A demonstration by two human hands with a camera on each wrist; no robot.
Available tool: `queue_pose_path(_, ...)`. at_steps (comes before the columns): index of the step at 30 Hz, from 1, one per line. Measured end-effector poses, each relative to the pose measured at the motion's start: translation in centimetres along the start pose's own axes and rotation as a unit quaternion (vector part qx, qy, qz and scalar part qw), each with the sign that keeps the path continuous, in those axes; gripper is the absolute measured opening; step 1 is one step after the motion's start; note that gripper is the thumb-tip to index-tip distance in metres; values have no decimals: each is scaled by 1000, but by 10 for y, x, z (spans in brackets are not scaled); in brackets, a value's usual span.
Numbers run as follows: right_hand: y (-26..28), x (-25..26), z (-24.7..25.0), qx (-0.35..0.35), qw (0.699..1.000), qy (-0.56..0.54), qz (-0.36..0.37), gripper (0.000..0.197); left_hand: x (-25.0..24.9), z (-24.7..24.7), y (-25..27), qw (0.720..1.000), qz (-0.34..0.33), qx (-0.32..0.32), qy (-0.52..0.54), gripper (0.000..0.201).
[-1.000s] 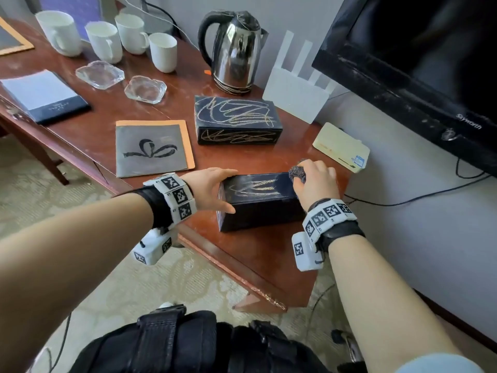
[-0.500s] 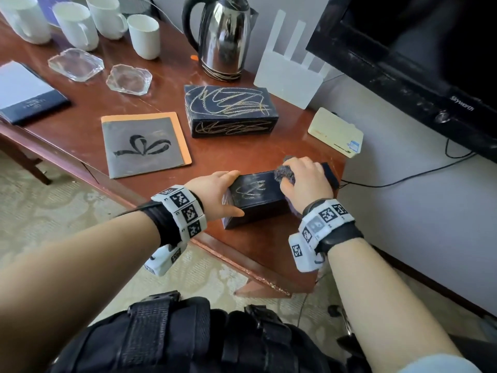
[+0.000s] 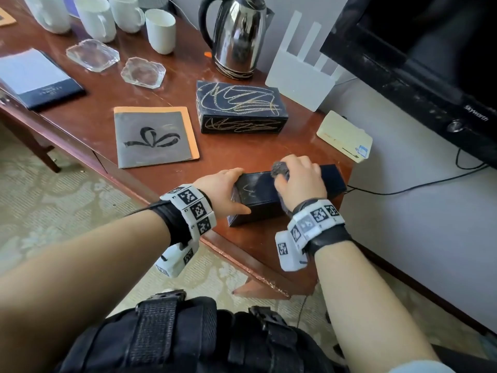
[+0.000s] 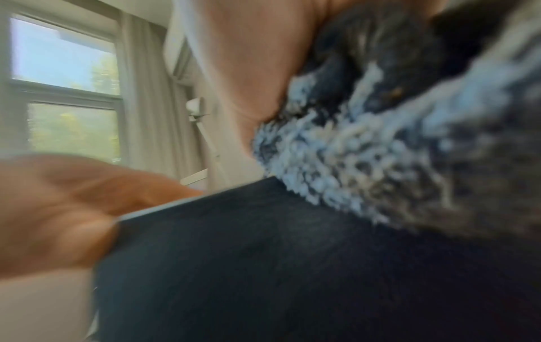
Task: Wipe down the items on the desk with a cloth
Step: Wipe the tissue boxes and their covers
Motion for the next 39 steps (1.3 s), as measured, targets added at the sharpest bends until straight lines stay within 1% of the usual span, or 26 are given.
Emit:
queue_pose_path(1,-4,-2,1,-9,999,6,-33,33,1,-1,0,1000,4,-4,5,92)
queue_pose_path(2,-3,2,1,-19,999,24,-38,32,1,-3,1,1000,7,-8,11,93)
queue_pose_path(3,3,10,0,-26,999,42,-17,32,2,-4,1,1000,8,-11,16,93)
queue_pose_path(5,24,28,-6,-18,996,41,77,30,3,-7,2,999,8,-14,31,96)
queue_pose_path(7,48,39,-13,10,987,27,161,29,6,-10,2,998,7,-14,54,98)
queue_pose_path(9,55,40,-16,39,981,18,190,30,8,-13,4,996,12,-17,84,100)
queue_pose_path(12,32,39,-11,62,986,16,152,31,12,-14,5,991,18,-30,126,102)
queue_pose_path(15,-1,36,-7,41,998,22,51,33,16,-17,2,989,17,-41,143,99)
queue_pose_path(16,-7,35,-6,32,999,28,24,34,17,-19,1,988,16,-46,144,97)
queue_pose_path(17,-10,37,-6,21,999,39,12,34,19,-20,0,988,15,-50,143,96)
queue_pose_path(18,-8,40,-7,15,999,48,15,34,20,-22,-1,989,12,-51,138,95)
queue_pose_path(19,-3,44,-9,12,998,50,33,34,21,-25,-1,990,8,-47,131,95)
queue_pose_path(21,20,58,-15,12,992,47,114,32,24,-32,0,992,6,-42,122,91)
queue_pose_path(23,45,70,-19,7,976,44,213,31,26,-36,0,993,2,-49,111,84)
queue_pose_path(24,51,73,-20,2,968,45,247,30,26,-37,-1,994,0,-51,100,82)
queue_pose_path(25,49,75,-19,5,965,47,258,30,26,-37,-1,995,-2,-52,89,82)
queue_pose_path(26,41,75,-19,20,968,50,244,30,26,-36,-2,995,-4,-52,82,83)
queue_pose_path(27,27,71,-20,40,975,52,212,30,26,-35,-3,996,-1,-50,78,85)
queue_pose_path(28,12,65,-19,44,984,48,168,31,26,-33,-3,996,4,-46,76,86)
queue_pose_path(30,-13,52,-12,32,996,41,73,31,24,-33,-2,996,9,-40,76,87)
queue_pose_path(31,-18,47,-11,24,998,41,43,32,24,-33,-2,997,10,-37,73,87)
queue_pose_path(32,-16,47,-11,18,998,47,37,32,23,-33,-1,997,11,-35,70,87)
queue_pose_path(33,-9,50,-14,15,997,55,52,31,24,-34,-2,997,12,-32,67,87)
queue_pose_path(36,24,65,-21,6,986,42,160,31,24,-34,-3,998,14,-27,57,86)
queue_pose_path(37,30,65,-22,9,983,25,181,32,24,-34,-4,998,15,-27,55,86)
queue_pose_path(39,25,54,-20,16,985,-4,170,32,23,-33,-3,998,18,-30,61,88)
Point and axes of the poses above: each hand's wrist, its own y-axis away from the middle knuckle, its own z-axis out of the back of the hand, x = y × z, the point moved 6 cm from there along -y, towards the middle knuckle, and after that the axes turned 8 degrees about -z, right-handed, at the moved point
